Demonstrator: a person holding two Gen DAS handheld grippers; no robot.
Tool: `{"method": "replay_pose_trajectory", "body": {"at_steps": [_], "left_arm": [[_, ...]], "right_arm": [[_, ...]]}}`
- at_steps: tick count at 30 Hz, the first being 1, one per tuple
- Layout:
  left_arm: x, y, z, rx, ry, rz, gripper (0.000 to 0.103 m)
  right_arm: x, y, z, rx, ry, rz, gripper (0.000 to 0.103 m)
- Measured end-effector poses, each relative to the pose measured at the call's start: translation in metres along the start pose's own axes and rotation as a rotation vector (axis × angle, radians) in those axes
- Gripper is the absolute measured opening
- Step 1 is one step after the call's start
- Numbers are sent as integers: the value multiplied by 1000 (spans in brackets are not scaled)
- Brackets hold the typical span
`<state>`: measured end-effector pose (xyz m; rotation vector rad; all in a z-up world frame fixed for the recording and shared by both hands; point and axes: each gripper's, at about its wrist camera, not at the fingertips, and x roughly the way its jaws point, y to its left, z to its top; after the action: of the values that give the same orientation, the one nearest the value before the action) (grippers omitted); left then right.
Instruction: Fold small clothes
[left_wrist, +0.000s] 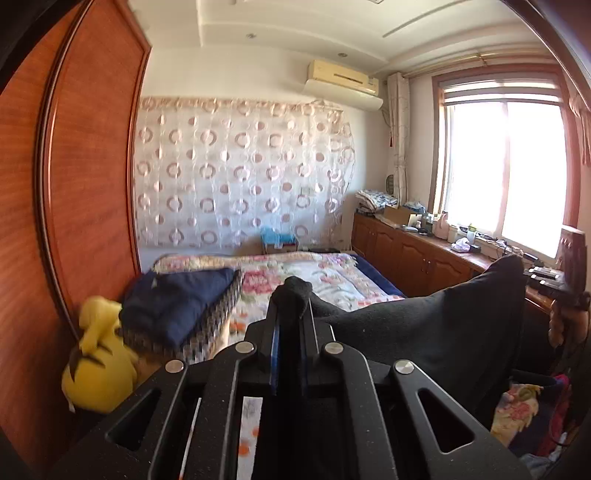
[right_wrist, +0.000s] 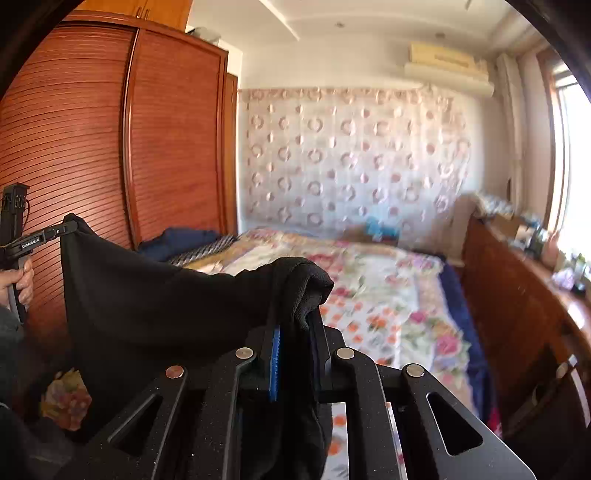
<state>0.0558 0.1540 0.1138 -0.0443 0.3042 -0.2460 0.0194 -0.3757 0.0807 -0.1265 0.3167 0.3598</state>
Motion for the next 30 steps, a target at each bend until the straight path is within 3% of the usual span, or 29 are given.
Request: {"method": "replay_pose_trajectory", "body": {"at_steps": [4, 9, 12, 16, 21, 22, 23, 24, 26, 28, 30], "left_arm": [[33, 2, 24, 8, -21, 22, 9], [111, 5, 33, 9, 4, 80, 9], [168, 6, 17, 5, 78, 88, 9], [239, 7, -24, 15, 206, 114, 9], [270, -2, -57, 32, 298, 133, 10], [271, -2, -60, 38, 306, 133, 13], [269, -5, -61, 43, 308, 131, 23], [268, -7, -60, 48, 304, 126, 40], [260, -7, -56, 44, 280, 110, 52], [251, -8, -52, 35, 283, 78, 68], [241, -15, -52, 35, 284, 51, 72]], "right_arm": [[5, -14, 23, -34, -19, -41, 12], [72, -23, 36, -72, 44, -73, 12], [138, -25, 30, -78, 116, -111, 13], [218, -33, -3, -20, 261, -104, 13], [278, -28, -37, 3, 368, -122, 13], [282, -26, -39, 7, 371, -127, 13], [284, -25, -39, 12, 374, -127, 13], [286, -25, -38, 16, 374, -129, 13], [289, -26, -32, 25, 373, -124, 15], [285, -26, -28, 25, 376, -134, 27], [272, -41, -30, 35, 375, -143, 40]]}}
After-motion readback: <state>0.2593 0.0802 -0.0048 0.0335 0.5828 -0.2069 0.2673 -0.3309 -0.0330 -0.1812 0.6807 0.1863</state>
